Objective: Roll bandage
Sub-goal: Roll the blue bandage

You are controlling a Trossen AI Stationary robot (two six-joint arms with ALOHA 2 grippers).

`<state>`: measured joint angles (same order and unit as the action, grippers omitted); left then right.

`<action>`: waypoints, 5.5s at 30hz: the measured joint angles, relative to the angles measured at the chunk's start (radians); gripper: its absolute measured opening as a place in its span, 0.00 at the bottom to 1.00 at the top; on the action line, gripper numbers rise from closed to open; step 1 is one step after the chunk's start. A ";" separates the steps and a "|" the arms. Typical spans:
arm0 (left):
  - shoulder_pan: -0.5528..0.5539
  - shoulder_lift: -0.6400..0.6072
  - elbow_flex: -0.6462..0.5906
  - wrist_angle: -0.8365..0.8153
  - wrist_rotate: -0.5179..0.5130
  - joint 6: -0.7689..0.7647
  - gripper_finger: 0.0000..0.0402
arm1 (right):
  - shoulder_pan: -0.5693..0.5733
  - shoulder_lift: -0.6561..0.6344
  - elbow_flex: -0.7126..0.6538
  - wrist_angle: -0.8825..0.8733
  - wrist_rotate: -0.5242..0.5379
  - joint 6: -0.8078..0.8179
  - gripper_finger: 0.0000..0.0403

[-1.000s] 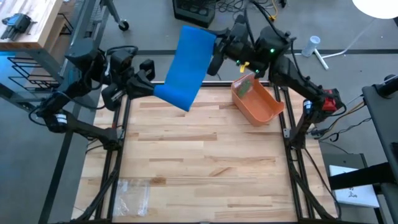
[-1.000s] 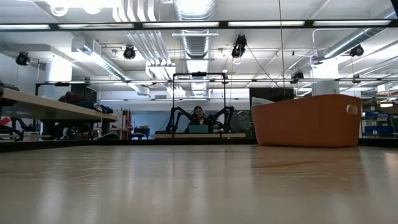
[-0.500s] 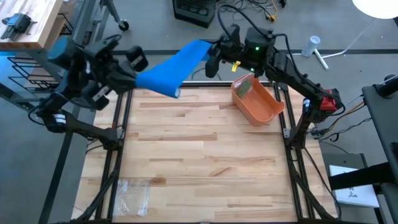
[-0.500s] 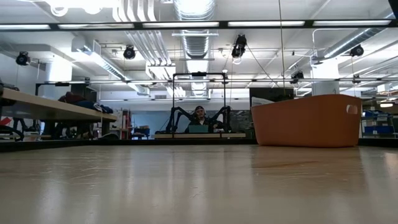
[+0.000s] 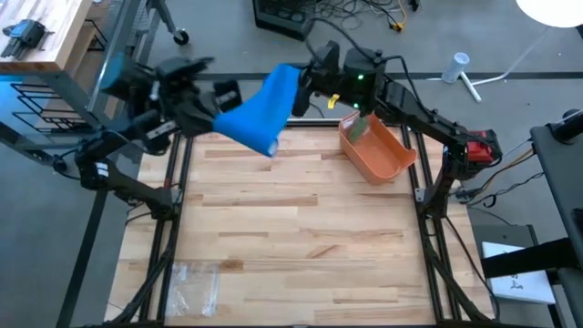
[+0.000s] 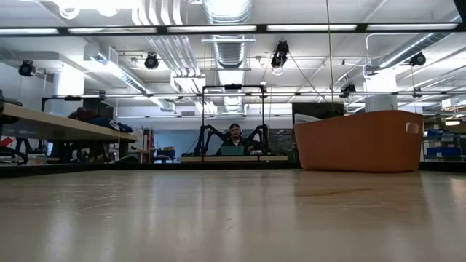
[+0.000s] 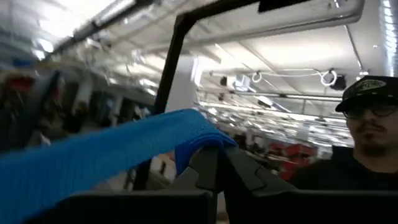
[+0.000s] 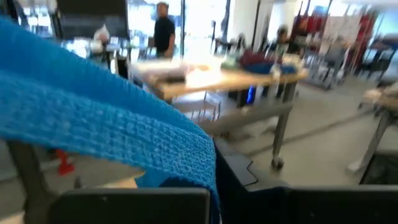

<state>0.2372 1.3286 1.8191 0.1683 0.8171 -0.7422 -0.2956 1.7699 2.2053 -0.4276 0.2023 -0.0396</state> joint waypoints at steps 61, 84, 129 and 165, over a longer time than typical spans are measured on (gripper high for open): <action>-0.025 -0.137 0.000 -0.427 -0.059 0.438 0.00 | -0.117 -0.046 0.143 -0.261 -0.002 0.046 0.00; -0.058 -0.116 0.000 -0.294 0.049 0.463 0.00 | -0.107 0.042 0.136 -0.271 -0.231 0.209 0.00; 0.158 -0.258 0.000 -0.403 -0.460 0.539 0.00 | 0.255 0.110 0.150 -0.329 -0.277 0.204 0.00; 0.160 -0.264 0.000 -0.543 -0.709 0.472 0.00 | 0.459 0.063 0.151 -0.141 -0.445 0.180 0.00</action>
<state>0.3973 1.0649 1.8194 -0.3743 0.1083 -0.2697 0.1639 1.8332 2.3562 -0.5686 -0.2424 0.1400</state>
